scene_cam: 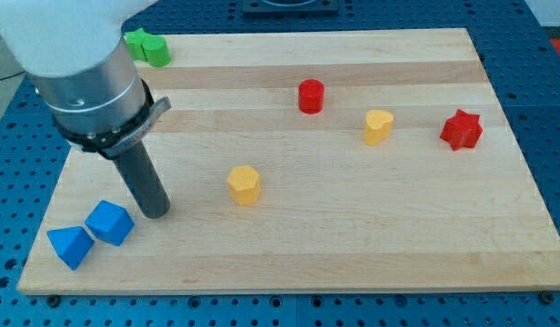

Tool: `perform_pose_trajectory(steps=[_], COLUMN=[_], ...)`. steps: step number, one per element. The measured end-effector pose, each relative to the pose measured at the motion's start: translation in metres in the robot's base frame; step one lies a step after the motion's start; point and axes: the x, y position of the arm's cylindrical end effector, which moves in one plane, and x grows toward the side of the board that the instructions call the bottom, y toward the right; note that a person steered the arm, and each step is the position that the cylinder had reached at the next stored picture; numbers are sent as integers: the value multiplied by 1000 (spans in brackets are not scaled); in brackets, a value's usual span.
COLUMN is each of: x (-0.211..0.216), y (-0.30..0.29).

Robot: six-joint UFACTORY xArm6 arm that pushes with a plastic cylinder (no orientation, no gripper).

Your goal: Move the yellow hexagon above the yellow heart

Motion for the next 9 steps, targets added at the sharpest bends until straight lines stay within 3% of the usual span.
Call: perform_pose_trajectory(steps=[3, 7, 9], x=[13, -25, -20], y=[-15, 135, 162])
